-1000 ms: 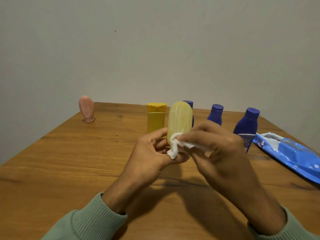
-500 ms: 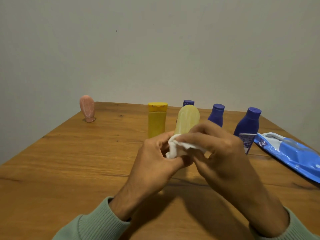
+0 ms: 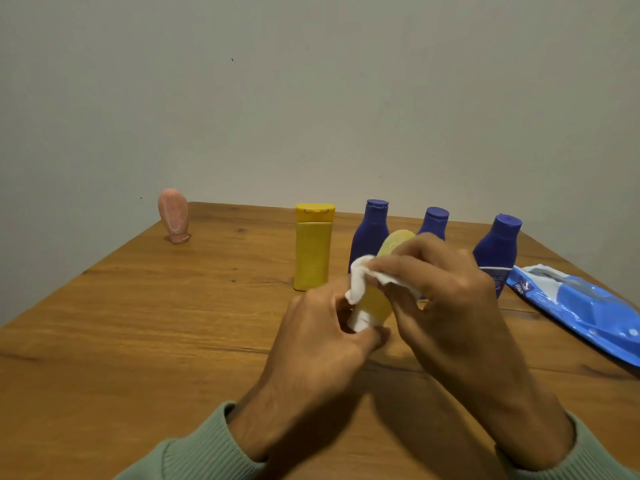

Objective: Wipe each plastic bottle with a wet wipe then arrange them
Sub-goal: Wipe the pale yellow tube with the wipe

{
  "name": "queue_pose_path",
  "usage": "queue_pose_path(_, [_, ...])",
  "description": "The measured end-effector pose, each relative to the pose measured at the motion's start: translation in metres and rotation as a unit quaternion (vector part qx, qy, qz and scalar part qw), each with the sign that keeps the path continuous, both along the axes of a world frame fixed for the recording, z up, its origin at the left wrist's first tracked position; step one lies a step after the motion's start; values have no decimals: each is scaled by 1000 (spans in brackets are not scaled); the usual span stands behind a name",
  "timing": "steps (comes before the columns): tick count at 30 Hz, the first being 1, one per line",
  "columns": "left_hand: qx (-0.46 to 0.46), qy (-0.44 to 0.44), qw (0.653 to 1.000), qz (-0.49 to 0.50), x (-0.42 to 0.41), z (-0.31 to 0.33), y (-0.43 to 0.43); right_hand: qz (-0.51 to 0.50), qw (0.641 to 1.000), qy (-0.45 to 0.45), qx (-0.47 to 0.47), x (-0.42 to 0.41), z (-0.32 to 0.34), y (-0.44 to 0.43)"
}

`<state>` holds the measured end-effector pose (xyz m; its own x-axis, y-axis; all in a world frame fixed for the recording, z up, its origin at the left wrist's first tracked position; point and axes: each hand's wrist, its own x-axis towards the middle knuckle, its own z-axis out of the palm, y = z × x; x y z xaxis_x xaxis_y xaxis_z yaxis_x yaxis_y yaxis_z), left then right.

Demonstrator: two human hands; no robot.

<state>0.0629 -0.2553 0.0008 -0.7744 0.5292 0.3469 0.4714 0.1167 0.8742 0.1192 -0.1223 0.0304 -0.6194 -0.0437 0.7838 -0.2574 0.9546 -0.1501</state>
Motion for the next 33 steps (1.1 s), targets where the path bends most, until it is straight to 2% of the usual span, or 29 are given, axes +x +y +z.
queue_pose_path(2, [-3,-26,1000,3,4,-2,1,-36,999,28,5,-1,-1,0])
queue_pose_path(4, [7,-30,1000,0,4,-3,1,-43,999,20,6,0,-2,-2])
queue_pose_path(11, [71,-17,997,-16,-6,6,-4,61,995,-75,37,2,-2,-6])
queue_pose_path(16, [78,-24,996,-44,-8,10,-5,77,996,-40,-16,1,1,4])
queue_pose_path(20, [92,-82,990,-74,-8,13,-8,52,998,17,-44,-2,1,7])
queue_pose_path(26, [130,-170,974,-80,-12,11,-8,136,983,-89,-85,-4,5,17])
queue_pose_path(31, [140,-239,955,-105,-9,13,-6,76,989,1,-128,-9,3,22])
queue_pose_path(33, [150,-255,950,-103,-9,15,-6,76,986,-6,-150,-9,3,20])
